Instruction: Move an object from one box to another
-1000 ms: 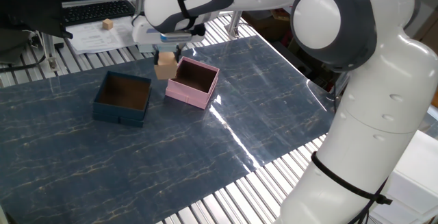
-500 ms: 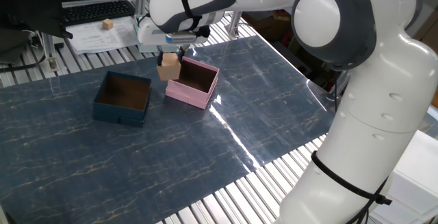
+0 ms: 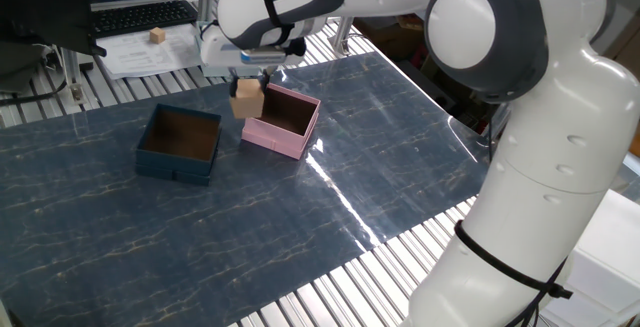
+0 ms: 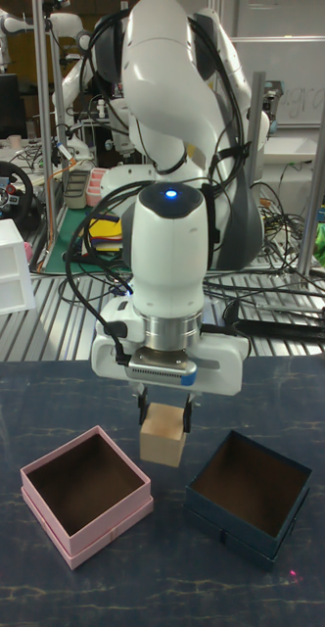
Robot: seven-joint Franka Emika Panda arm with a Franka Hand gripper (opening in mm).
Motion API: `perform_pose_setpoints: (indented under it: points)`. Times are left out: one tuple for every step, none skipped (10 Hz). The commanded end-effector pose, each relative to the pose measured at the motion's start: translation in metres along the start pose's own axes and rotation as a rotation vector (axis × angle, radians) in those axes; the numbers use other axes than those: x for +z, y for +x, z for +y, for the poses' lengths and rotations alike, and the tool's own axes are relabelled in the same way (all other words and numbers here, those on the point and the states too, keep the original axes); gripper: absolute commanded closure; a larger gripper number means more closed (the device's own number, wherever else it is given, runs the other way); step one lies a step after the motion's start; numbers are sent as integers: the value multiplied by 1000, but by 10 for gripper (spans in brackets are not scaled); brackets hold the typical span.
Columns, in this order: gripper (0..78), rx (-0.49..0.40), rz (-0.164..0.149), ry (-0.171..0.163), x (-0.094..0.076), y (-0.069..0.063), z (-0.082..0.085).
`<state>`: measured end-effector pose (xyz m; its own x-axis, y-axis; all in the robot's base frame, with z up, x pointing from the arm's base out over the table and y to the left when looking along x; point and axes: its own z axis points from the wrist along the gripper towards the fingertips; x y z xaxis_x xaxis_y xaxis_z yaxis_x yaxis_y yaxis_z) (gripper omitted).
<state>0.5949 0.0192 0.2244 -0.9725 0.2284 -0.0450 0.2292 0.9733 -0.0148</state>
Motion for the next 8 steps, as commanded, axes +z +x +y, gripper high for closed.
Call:
perform_pose_setpoints:
  points:
    - [757,130,28,25,-5,-4,-7]
    - [757,106,29,25,-7,-7,-17]
    - [757,88,26,25,-6,-9,-28]
    - [757,72,25,29,-5,-11,-38]
    - [757,60,24,29,-5,-14,-46]
    - [757,51,27,30,-5,-15,-52]
    - [757,39,27,29,-4,-17,-59]
    - [757,22,26,26,-1,-20,-69]
